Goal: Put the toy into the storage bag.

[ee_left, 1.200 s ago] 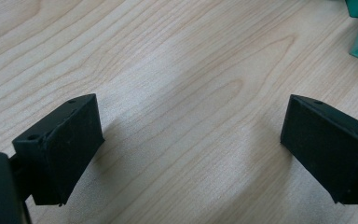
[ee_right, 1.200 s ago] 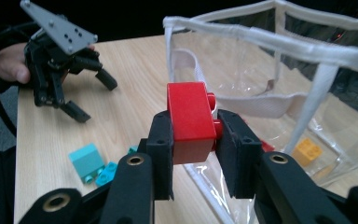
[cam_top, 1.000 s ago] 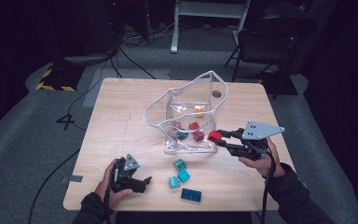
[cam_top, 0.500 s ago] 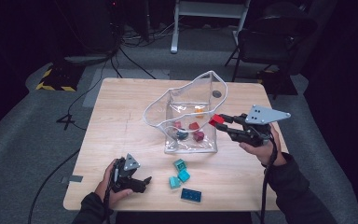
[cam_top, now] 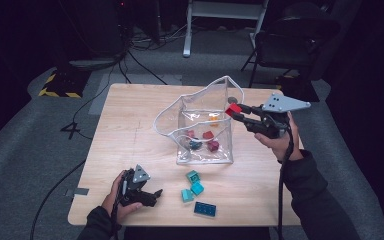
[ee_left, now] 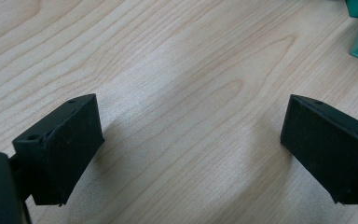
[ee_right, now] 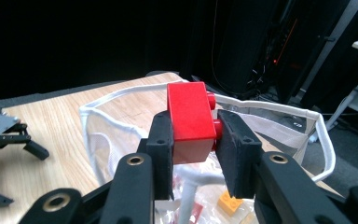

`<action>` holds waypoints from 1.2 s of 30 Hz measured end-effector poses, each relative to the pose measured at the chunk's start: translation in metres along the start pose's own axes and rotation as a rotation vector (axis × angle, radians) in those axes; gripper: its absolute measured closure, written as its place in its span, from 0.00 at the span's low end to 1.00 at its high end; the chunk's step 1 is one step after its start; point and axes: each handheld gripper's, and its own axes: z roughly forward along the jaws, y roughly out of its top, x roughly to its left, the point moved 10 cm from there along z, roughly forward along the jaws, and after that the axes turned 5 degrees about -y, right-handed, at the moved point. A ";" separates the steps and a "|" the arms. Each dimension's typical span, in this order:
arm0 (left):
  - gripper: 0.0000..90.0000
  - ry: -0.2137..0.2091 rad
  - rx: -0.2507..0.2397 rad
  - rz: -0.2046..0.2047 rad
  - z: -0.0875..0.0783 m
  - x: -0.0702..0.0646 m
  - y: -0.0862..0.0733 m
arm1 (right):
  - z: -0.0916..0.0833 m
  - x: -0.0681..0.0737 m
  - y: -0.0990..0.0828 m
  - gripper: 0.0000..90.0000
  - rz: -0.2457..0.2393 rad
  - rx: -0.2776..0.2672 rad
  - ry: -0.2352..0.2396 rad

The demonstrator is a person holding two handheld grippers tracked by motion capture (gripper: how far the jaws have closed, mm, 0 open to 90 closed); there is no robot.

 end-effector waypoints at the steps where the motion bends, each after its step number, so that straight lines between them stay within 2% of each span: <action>1: 0.06 0.000 0.000 0.000 0.000 0.000 0.000 | 0.002 -0.004 0.001 0.76 0.005 -0.001 -0.008; 3: 0.06 0.000 0.000 0.000 0.000 0.000 0.000 | 0.006 -0.009 0.004 0.76 0.028 -0.004 -0.007; 5: 0.06 0.000 0.000 0.001 0.000 0.000 0.000 | 0.012 -0.015 0.006 0.76 0.025 0.006 -0.028; 13: 0.06 0.000 0.000 0.000 0.000 0.000 0.000 | 0.033 -0.024 0.015 0.76 0.038 0.038 -0.051; 15: 0.06 -0.001 0.001 0.001 0.000 0.000 0.000 | 0.038 -0.025 0.015 0.76 0.022 0.050 -0.067; 25: 0.06 -0.001 0.001 0.001 0.000 0.000 0.000 | 0.066 -0.033 0.008 0.76 0.040 0.107 -0.097; 36: 0.06 -0.001 0.001 0.001 0.000 0.000 0.000 | 0.084 -0.047 -0.002 0.76 0.071 0.150 -0.137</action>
